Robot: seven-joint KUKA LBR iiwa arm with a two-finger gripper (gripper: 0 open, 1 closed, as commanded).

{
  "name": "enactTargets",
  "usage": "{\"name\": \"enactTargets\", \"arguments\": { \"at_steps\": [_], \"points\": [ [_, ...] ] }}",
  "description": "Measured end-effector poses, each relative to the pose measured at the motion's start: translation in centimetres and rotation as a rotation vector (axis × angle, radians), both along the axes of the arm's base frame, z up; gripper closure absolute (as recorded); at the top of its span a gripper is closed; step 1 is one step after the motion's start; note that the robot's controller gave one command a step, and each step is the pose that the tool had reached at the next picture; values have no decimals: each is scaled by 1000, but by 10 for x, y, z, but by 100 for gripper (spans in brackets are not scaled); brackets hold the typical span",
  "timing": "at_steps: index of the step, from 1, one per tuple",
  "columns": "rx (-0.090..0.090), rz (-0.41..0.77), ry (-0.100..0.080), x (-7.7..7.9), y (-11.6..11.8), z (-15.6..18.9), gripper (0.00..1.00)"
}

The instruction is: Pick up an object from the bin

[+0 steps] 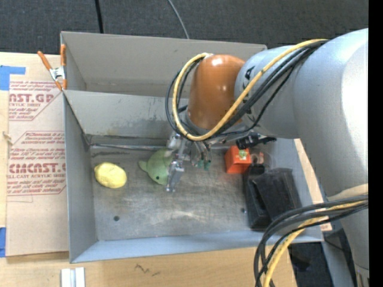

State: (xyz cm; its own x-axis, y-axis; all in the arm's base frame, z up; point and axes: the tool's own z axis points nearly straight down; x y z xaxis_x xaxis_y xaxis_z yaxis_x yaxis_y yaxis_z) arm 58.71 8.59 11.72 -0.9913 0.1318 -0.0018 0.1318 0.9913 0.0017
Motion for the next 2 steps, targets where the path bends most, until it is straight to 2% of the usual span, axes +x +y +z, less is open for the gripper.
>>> {"name": "enactTargets", "arguments": {
  "at_steps": [1,2],
  "points": [
    [-2,-74,-1,3,3,-24,0],
    [-2,-24,-3,5,23,-42,100]
  ]
}}
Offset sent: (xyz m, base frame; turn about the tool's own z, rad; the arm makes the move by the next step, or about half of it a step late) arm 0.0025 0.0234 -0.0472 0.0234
